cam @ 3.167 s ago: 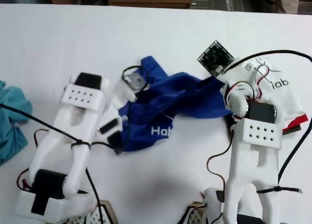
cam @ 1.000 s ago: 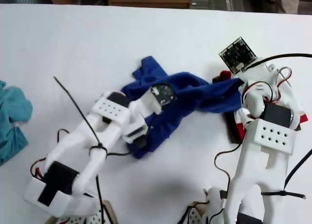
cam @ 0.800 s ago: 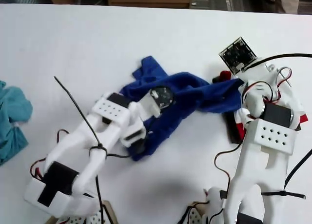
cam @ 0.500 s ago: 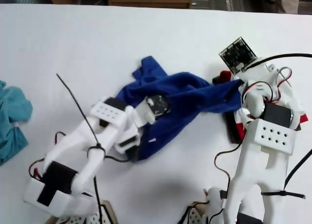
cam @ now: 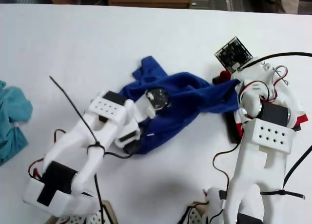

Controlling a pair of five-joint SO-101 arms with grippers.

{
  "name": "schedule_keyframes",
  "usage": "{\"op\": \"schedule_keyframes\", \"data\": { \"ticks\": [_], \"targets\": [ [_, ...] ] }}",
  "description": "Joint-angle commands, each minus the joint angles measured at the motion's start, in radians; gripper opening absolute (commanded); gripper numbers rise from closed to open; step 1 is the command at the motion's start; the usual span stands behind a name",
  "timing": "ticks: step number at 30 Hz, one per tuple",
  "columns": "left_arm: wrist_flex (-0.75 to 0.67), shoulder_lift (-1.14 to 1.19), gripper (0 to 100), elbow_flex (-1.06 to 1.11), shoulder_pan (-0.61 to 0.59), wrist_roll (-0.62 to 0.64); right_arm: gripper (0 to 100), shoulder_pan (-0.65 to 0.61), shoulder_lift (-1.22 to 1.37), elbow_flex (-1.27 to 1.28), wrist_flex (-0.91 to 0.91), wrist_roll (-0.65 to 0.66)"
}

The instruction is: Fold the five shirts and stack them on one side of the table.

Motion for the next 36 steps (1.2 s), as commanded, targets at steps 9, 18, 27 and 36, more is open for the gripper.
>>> {"op": "schedule_keyframes", "data": {
  "ticks": [9, 18, 27, 36],
  "targets": [
    [0.008, -0.012, 26, -0.077, -0.008, -0.06, 2.1, -0.012, -0.002, -0.026, -0.012, -0.005],
    [0.011, -0.003, 25, -0.085, -0.021, -0.083, 2.1, -0.012, -0.008, -0.026, -0.012, 0.0],
    [-0.071, -0.003, 25, 0.047, 0.032, -0.084, 2.1, -0.013, -0.008, -0.026, -0.013, -0.005],
    [-0.084, -0.011, 21, 0.048, 0.041, -0.078, 2.1, -0.012, -0.008, -0.026, -0.007, -0.005]
  ]
}}
